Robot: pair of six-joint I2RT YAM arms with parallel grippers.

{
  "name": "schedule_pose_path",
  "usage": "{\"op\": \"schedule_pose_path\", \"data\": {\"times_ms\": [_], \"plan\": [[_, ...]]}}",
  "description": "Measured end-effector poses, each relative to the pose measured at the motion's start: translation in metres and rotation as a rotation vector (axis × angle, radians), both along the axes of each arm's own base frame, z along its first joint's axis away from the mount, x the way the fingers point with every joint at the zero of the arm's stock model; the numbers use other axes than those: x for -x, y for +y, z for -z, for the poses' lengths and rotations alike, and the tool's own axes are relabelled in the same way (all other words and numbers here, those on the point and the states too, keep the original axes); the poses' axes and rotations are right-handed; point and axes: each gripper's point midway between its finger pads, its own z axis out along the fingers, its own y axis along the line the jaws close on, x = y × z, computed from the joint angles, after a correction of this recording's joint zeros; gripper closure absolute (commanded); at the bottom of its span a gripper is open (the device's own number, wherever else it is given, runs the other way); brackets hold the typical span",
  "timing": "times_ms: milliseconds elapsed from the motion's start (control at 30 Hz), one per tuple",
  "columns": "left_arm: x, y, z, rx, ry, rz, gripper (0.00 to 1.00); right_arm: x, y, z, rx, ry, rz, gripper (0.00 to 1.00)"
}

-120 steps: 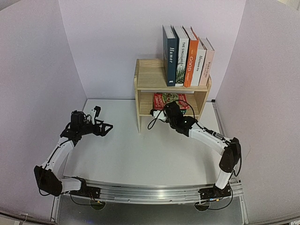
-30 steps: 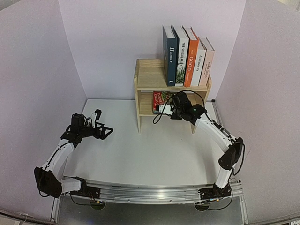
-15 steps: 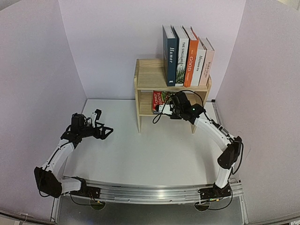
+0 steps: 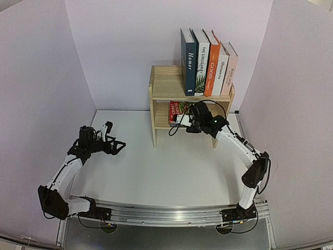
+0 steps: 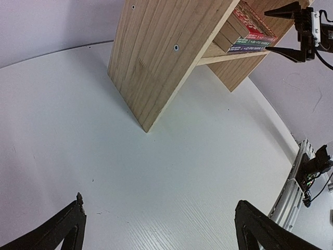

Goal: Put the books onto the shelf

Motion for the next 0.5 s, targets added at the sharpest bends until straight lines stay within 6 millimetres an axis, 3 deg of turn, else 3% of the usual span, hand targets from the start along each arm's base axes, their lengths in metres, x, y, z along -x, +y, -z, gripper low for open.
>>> {"op": "schedule_pose_path", "data": {"times_ms": [100, 300, 400, 500], "plan": [[0.0, 0.002, 0.002, -0.002, -0.005, -0.01, 0.0, 0.02, 0.008, -0.01, -0.061, 0.002, 0.009, 0.23], [-0.008, 0.019, 0.019, -0.003, -0.013, -0.118, 0.0, 0.079, 0.017, -0.018, -0.333, 0.108, 0.076, 0.24], [-0.017, 0.037, 0.034, -0.008, -0.006, -0.217, 0.0, 0.097, -0.014, 0.002, -0.449, 0.194, 0.206, 0.23], [-0.027, 0.058, 0.047, -0.006, -0.006, -0.334, 0.0, 0.102, -0.067, 0.037, -0.541, 0.25, 0.412, 0.23]]}}
